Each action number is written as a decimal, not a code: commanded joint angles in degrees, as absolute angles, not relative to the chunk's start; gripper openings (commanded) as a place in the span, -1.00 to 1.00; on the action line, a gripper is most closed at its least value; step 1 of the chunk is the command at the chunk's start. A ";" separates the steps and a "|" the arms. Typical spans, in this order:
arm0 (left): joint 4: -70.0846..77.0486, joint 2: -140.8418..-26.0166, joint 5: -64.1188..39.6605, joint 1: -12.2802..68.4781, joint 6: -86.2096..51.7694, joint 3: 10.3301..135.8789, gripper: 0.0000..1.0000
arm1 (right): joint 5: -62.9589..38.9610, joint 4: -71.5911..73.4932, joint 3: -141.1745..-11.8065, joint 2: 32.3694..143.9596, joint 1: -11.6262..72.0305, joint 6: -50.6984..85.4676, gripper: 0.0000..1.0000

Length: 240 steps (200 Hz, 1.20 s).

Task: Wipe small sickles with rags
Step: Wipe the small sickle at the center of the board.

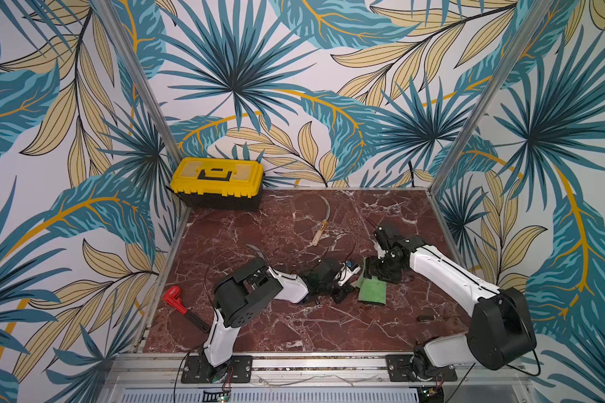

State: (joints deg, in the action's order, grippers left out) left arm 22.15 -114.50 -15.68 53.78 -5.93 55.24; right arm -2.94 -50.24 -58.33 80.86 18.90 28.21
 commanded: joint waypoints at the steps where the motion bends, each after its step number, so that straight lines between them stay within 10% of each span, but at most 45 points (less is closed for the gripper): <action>1: 23.02 -115.77 -16.69 53.53 -6.41 54.58 -1.00 | -0.22 -55.56 -57.74 77.70 19.40 29.44 0.41; 71: 23.02 -116.85 -17.11 53.53 -6.94 55.06 -1.00 | -2.49 -52.49 -55.93 77.83 19.60 29.45 0.27; 146: 23.03 -117.16 -17.34 53.44 -7.02 55.15 -1.00 | 7.67 -60.28 -61.32 78.61 19.69 31.52 0.78; 240: 23.02 -117.60 -17.85 53.39 -7.02 55.46 -1.00 | 3.87 -52.78 -56.60 79.45 20.92 36.30 0.61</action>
State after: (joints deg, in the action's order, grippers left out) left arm 24.69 -115.70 -17.21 53.52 -6.72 55.29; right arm 5.13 -57.12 -58.52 75.90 20.64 34.33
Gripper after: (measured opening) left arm 0.236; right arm 0.806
